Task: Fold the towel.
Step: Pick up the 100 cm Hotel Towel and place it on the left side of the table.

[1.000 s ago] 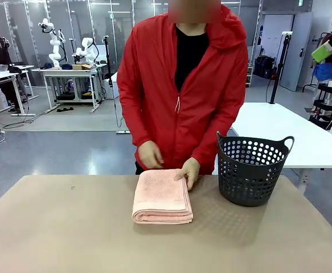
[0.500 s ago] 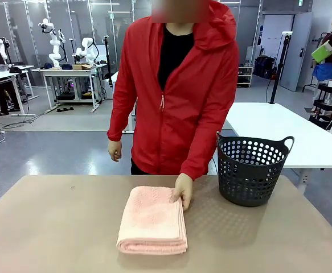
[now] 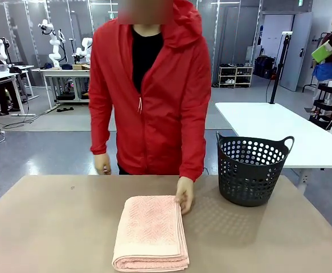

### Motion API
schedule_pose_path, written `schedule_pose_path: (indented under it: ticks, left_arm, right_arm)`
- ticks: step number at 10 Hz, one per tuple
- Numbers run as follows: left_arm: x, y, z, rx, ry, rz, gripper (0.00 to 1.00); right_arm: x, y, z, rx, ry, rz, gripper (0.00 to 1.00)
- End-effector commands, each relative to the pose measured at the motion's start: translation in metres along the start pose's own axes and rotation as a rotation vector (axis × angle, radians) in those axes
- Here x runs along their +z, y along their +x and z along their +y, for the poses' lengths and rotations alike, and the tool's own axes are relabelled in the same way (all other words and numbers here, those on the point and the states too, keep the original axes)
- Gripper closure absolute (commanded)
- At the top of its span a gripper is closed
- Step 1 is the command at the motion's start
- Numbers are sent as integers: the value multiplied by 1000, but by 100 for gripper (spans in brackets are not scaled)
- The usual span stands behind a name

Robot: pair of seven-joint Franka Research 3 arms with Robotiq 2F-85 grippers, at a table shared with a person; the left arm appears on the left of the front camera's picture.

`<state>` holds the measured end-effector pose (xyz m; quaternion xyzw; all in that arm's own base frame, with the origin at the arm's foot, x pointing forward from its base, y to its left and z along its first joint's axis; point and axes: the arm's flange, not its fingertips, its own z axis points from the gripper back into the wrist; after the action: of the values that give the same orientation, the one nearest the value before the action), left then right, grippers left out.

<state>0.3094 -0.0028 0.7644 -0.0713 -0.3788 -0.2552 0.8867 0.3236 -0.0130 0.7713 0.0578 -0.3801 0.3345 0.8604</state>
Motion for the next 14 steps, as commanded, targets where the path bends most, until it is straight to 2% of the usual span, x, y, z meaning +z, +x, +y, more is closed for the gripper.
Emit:
schedule_pose_path:
  ticks: [1, 14]
  left_arm:
    - [3, 2, 0, 0, -3, 10, 0]
    - [3, 2, 0, 0, -3, 10, 0]
  right_arm:
    - [0, 0, 0, -16, -8, -2, 0]
    - [0, 0, 0, -16, -8, -2, 0]
